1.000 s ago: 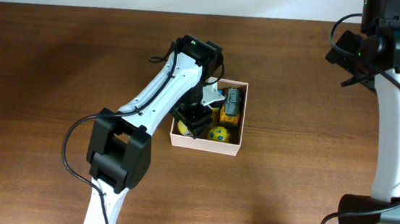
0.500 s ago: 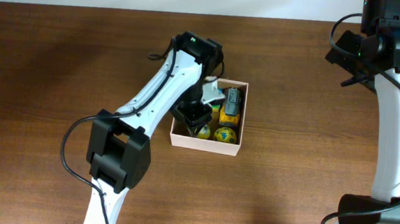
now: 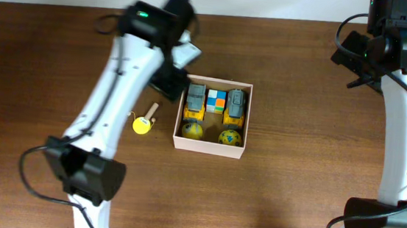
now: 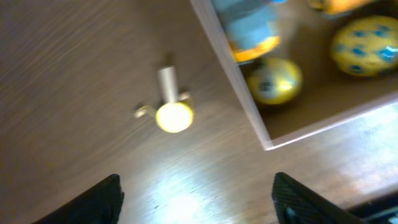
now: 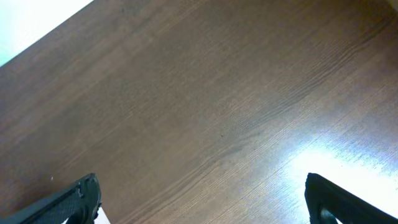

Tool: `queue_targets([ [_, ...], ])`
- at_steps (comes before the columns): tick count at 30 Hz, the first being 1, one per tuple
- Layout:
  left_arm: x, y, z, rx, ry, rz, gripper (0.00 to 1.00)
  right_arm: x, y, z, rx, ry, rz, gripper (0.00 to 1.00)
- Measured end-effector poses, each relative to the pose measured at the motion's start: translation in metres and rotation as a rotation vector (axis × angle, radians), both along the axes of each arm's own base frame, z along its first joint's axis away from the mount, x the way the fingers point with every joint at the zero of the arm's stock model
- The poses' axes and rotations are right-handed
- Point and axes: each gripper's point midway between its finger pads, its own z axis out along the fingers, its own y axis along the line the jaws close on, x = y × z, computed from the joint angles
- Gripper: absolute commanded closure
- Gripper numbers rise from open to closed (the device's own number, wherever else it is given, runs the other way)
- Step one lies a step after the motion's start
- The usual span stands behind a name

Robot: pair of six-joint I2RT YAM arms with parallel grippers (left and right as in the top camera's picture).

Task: Pack container
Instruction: 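Open the left gripper and withdraw it left, then grasp the wooden stick of the yellow toy with the left gripper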

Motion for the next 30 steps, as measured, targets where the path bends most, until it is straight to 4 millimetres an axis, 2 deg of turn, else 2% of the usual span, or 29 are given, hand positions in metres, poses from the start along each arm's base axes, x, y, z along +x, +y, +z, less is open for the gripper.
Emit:
queue_targets([
  [3, 0.007, 0.026, -0.001, 0.021, -0.005, 0.056, 0.19, 0.0, 0.0, 0.0, 0.0, 0.0, 0.0, 0.01],
  [7, 0.013, 0.039, -0.017, 0.035, 0.012, 0.076, 0.19, 0.0, 0.0, 0.0, 0.0, 0.0, 0.0, 0.01],
  [16, 0.026, 0.045, -0.075, 0.047, 0.029, 0.078, 0.2, 0.0, 0.0, 0.0, 0.0, 0.0, 0.0, 0.01],
  [30, 0.021, 0.057, -0.151, 0.046, 0.056, 0.098, 0.26, 0.0, 0.0, 0.0, 0.0, 0.0, 0.0, 0.01],
])
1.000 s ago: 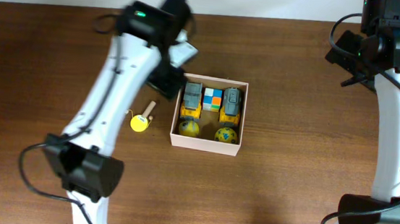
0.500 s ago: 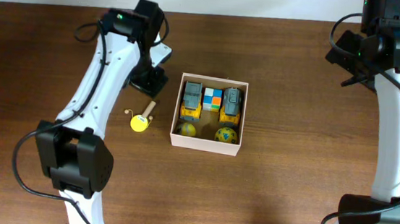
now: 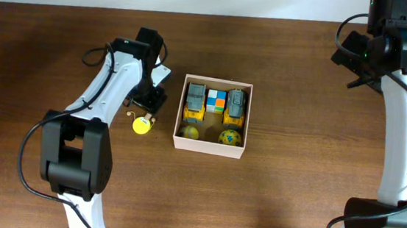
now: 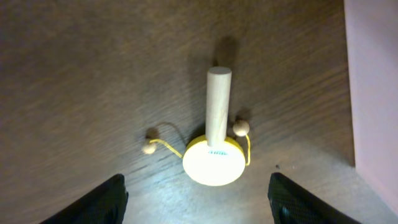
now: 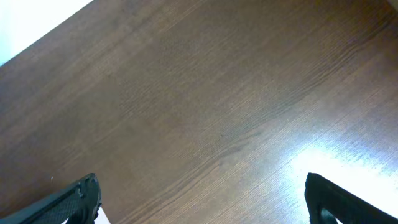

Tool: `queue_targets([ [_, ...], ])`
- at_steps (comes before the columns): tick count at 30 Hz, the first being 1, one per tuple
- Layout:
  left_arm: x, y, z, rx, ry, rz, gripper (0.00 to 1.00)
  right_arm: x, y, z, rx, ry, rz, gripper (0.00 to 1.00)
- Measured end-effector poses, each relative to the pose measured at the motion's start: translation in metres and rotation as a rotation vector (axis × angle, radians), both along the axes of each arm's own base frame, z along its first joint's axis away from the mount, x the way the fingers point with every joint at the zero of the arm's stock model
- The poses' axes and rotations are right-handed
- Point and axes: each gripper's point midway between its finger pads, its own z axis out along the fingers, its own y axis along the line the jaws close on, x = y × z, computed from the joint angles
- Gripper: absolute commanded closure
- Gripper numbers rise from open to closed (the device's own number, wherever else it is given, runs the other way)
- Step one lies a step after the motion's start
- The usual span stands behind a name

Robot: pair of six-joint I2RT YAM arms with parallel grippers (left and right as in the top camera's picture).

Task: Pack container
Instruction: 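Grasp the wooden stick of the yellow toy with the left gripper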

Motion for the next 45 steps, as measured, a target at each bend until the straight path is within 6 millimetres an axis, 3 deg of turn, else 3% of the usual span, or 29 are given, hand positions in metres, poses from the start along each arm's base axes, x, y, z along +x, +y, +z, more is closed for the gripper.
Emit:
queue_targets([
  [14, -0.007, -0.004, -0.046, -0.037, -0.016, 0.018, 0.27, 0.0, 0.0, 0.0, 0.0, 0.0, 0.0, 0.01],
  [27, 0.004, -0.008, -0.062, -0.073, -0.098, 0.078, 0.31, 0.0, 0.0, 0.0, 0.0, 0.0, 0.0, 0.01],
  [32, 0.003, -0.011, -0.063, -0.096, -0.121, 0.086, 0.53, 0.0, 0.0, 0.0, 0.0, 0.0, 0.0, 0.01],
  [42, 0.001, -0.014, -0.064, -0.112, -0.115, 0.1, 0.77, 0.0, 0.0, 0.0, 0.0, 0.0, 0.0, 0.01],
  [45, 0.001, -0.014, -0.064, -0.112, -0.115, 0.104, 0.78, 0.0, 0.0, 0.0, 0.0, 0.0, 0.0, 0.01],
])
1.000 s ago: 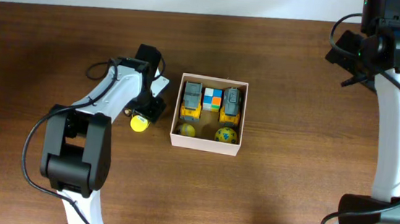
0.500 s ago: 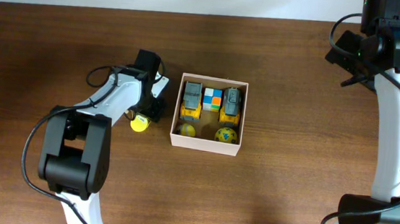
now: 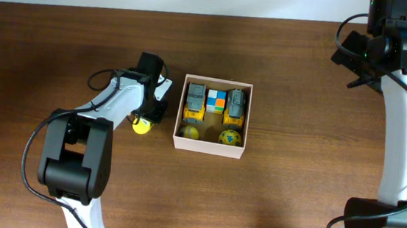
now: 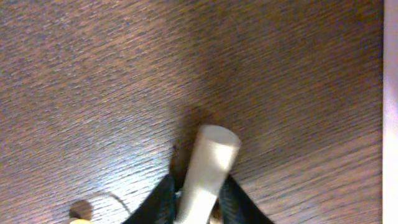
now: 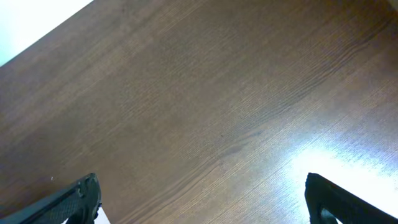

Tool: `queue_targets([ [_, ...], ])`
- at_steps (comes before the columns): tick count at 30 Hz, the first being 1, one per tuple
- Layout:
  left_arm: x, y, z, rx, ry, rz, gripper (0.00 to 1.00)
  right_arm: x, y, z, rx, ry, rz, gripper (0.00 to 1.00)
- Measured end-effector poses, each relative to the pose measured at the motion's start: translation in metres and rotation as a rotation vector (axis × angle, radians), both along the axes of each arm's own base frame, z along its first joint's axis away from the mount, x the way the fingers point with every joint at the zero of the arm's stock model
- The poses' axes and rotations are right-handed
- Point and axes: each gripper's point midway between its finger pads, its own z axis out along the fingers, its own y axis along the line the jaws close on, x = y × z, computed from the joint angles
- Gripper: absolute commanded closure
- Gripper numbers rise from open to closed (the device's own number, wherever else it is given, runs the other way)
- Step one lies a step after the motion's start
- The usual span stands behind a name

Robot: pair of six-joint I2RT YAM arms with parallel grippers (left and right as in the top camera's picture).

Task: Pack container
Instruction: 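Grasp the wooden stick of the yellow toy with the left gripper, then carry the yellow toy right over the box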

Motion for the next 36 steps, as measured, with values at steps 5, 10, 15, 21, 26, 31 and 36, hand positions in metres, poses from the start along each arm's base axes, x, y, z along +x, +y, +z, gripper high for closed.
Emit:
queue_targets([
  [5, 0.0, 0.0, 0.0, 0.001, 0.0, 0.0, 0.82, 0.0, 0.0, 0.0, 0.0, 0.0, 0.0, 0.01],
  [10, 0.0, 0.0, 0.0, 0.001, 0.001, 0.001, 0.82, 0.0, 0.0, 0.0, 0.0, 0.0, 0.0, 0.01],
  [15, -0.005, 0.002, 0.0, 0.011, 0.021, 0.001, 0.84, 0.0, 0.0, 0.0, 0.0, 0.0, 0.0, 0.01],
  [21, -0.017, 0.007, 0.009, 0.04, 0.102, 0.002, 0.86, 0.0, 0.0, 0.0, 0.0, 0.0, 0.001, 0.01],
  [26, 0.004, 0.003, 0.043, 0.037, 0.065, 0.003, 0.86, 0.0, 0.0, 0.0, -0.001, 0.0, 0.0, 0.01],
  [31, 0.014, 0.001, 0.081, 0.034, 0.047, 0.004, 0.86, 0.0, 0.0, 0.0, 0.0, 0.0, 0.0, 0.01],
  [36, 0.018, 0.0, 0.119, 0.032, 0.034, 0.004, 0.87, 0.0, 0.0, 0.0, 0.0, 0.0, 0.0, 0.01],
])
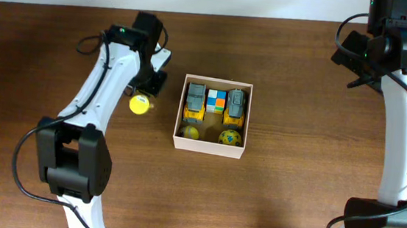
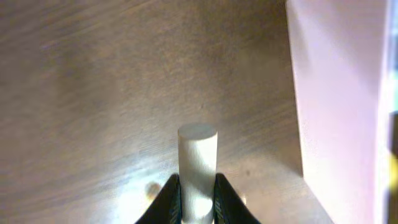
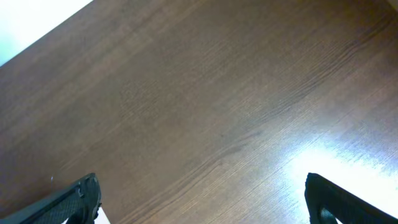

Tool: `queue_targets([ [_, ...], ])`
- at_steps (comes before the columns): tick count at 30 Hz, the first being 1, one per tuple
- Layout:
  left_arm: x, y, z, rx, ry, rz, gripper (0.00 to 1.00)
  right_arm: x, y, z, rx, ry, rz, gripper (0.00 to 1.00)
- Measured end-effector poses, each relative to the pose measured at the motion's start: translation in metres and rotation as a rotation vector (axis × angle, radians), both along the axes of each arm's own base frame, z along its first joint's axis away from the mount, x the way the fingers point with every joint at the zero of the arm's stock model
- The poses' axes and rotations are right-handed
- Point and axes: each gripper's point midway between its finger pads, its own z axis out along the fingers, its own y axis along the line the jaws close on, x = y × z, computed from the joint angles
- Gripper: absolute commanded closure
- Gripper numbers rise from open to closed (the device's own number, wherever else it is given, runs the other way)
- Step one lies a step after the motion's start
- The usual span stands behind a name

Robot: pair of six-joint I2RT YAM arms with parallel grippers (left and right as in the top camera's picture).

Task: Pack container
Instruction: 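Carry the yellow toy right over the box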

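Observation:
A small wooden toy drum with a pale handle [image 2: 197, 163] and a yellow round head [image 1: 139, 105] hangs off the table left of the box. My left gripper [image 2: 196, 198] is shut on its handle; in the overhead view that gripper [image 1: 149, 87] sits just above the yellow head. The pink cardboard box [image 1: 245, 121] holds two yellow toy trucks, a colour cube and two yellow balls. In the left wrist view the box wall [image 2: 339, 106] rises on the right. My right gripper [image 3: 199, 199] is open high over bare wood at the far right.
Dark wooden table [image 1: 294, 181] all round the box. The white wall edge runs along the back. The right arm [image 1: 403, 109] stands along the right side.
My left gripper, shut on the drum's handle at table level, now holds the drum lifted and a little farther back, still left of the box. The right arm is unchanged.
My left gripper was open above the box's left edge with the drum lying on the table. It then stood open over the drum, then shut on the handle on the table. Now the drum is raised beside the box.

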Motion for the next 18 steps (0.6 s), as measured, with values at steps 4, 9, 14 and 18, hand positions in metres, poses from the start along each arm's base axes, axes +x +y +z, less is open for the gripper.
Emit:
queue_targets([
  [4, -0.001, -0.005, 0.027, -0.003, -0.013, -0.012, 0.86, 0.0, 0.0, 0.0, 0.0, 0.0, 0.0, 0.01],
  [9, -0.014, -0.036, 0.045, -0.039, 0.004, -0.13, 0.86, 0.0, 0.0, 0.0, 0.0, 0.0, 0.0, 0.01],
  [14, -0.038, -0.085, 0.046, -0.092, 0.043, -0.343, 0.86, 0.0, 0.0, 0.0, 0.0, 0.0, 0.0, 0.01],
  [18, -0.059, -0.122, 0.047, -0.128, 0.061, -0.513, 0.86, 0.0, 0.0, 0.0, 0.0, 0.001, 0.0, 0.01],
])
